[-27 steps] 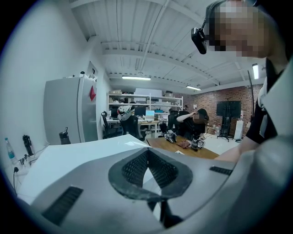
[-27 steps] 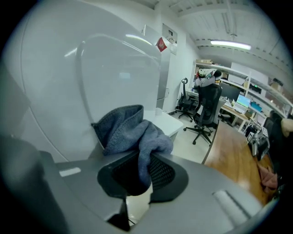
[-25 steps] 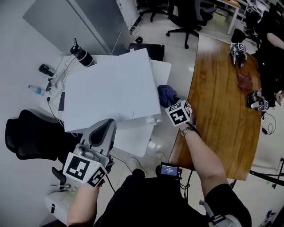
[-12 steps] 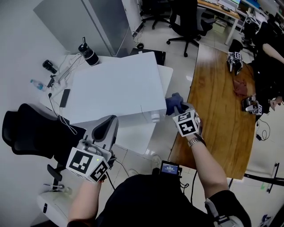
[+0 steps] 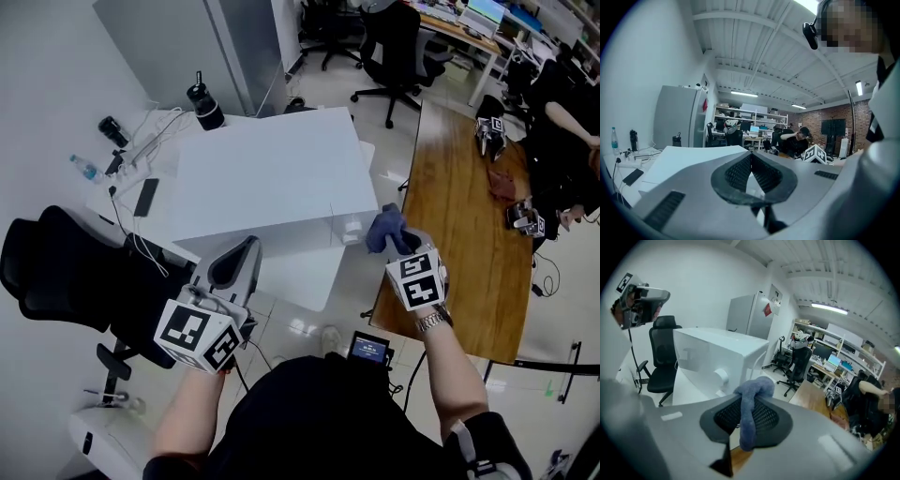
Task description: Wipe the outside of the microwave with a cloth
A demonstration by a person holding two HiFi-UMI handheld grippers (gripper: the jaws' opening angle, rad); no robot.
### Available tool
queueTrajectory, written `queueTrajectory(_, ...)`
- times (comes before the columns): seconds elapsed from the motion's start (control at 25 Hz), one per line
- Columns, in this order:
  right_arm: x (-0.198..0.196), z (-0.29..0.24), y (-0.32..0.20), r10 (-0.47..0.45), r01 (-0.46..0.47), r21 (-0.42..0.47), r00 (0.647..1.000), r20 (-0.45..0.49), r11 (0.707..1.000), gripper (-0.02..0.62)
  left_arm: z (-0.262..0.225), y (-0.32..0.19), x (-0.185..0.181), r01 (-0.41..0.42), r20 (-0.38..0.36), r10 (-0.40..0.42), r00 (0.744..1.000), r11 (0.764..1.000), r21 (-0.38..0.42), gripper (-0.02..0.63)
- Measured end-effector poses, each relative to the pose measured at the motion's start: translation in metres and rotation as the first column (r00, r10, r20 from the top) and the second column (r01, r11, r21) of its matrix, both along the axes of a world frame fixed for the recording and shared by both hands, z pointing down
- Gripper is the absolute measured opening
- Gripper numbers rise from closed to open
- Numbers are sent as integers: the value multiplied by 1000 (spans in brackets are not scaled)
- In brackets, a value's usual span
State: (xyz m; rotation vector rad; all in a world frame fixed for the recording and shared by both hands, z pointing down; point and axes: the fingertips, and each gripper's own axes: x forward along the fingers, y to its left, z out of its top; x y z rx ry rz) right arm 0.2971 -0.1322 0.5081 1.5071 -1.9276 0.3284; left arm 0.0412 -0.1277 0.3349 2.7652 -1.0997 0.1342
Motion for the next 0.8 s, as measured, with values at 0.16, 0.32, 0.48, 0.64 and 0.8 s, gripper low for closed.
queueTrajectory(0.16,-40,-26,27,-30,30,31,1000,-1,999,52,0,9,-34,11,-26,-11,1000,1000,-1,5)
queueTrajectory(0.32,-96,-41,49,-93,93,47,996,2,995,52,3,19,-72,35,-47,-35,998,999,-8,5)
queueTrajectory(0.48,-162,-50,58,-174,173,66,985,10,983,52,4,31,-112,55,-52,-55,997,998,-4,5)
queueTrajectory(0.64,-231,-53,57,-264,262,86,964,8,961,52,2,44,-154,91,-54,-91,994,996,-2,5)
queueTrajectory(0.8,-297,-48,53,-348,345,100,938,8,933,52,3,57,-193,125,-49,-125,991,992,2,5)
